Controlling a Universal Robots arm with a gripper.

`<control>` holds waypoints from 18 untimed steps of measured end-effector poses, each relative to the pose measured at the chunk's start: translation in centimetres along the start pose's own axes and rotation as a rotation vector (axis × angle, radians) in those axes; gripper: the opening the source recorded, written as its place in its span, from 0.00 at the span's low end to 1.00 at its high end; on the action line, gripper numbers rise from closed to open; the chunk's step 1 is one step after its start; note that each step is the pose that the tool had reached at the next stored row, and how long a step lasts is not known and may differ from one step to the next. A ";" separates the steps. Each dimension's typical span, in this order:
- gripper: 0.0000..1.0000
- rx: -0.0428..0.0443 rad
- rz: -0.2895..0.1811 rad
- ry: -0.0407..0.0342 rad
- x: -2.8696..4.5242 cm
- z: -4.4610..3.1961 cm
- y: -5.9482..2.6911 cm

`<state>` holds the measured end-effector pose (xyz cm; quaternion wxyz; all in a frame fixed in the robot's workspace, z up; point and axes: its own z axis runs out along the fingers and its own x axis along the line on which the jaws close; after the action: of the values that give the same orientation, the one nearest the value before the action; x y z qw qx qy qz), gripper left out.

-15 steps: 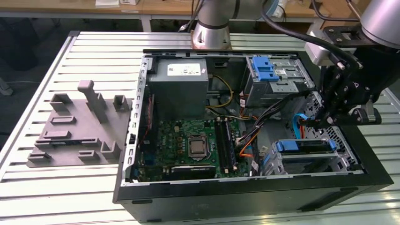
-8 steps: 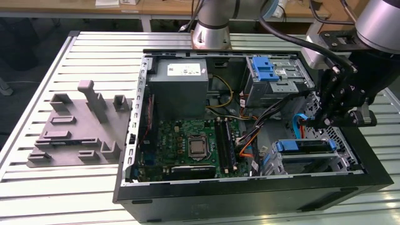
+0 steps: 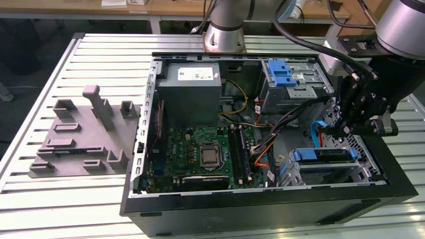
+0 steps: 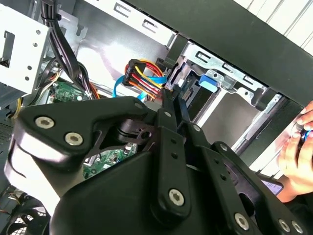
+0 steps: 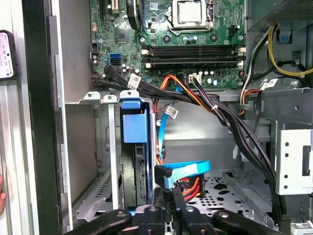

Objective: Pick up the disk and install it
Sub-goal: 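Insert the first disk wire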

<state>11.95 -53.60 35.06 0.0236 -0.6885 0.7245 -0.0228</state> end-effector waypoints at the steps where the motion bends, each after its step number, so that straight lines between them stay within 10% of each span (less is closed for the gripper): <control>1: 0.16 -0.0002 0.000 0.0000 0.00 0.00 -0.01; 7: 0.16 -0.0313 0.000 0.0014 0.12 0.10 -0.31; 18: 0.16 -0.0328 0.001 0.0016 1.42 0.54 -0.35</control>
<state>12.26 -55.03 34.54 0.0118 -0.6882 0.7253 -0.0115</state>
